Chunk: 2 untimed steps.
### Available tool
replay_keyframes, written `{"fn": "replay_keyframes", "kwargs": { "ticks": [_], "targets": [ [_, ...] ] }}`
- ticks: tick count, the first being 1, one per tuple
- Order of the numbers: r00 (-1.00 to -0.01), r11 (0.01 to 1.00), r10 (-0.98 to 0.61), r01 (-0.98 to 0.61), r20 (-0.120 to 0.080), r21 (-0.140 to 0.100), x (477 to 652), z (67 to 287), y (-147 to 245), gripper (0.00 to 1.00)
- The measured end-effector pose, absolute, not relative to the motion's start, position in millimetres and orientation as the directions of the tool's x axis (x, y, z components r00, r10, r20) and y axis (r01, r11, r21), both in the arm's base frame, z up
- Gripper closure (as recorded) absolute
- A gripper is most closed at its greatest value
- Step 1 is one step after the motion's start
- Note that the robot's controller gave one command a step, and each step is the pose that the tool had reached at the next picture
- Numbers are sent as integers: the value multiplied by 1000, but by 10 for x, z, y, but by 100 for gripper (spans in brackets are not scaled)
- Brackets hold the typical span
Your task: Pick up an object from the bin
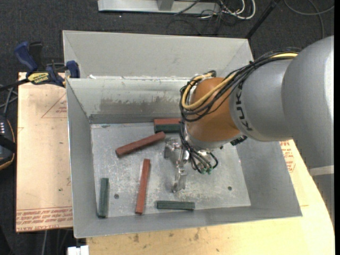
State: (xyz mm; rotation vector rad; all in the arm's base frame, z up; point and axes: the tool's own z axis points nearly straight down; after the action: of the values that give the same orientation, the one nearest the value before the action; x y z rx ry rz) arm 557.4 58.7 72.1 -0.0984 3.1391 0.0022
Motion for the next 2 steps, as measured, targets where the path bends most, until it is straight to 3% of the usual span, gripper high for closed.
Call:
{"fn": "replay_keyframes", "kwargs": {
  "ticks": [1,2],
  "targets": [
    [-998,998,-63,-63,-1,1,5573,721,587,0],
    [-998,998,-58,-58,2,2,6039,957,373,0]
  ]
}}
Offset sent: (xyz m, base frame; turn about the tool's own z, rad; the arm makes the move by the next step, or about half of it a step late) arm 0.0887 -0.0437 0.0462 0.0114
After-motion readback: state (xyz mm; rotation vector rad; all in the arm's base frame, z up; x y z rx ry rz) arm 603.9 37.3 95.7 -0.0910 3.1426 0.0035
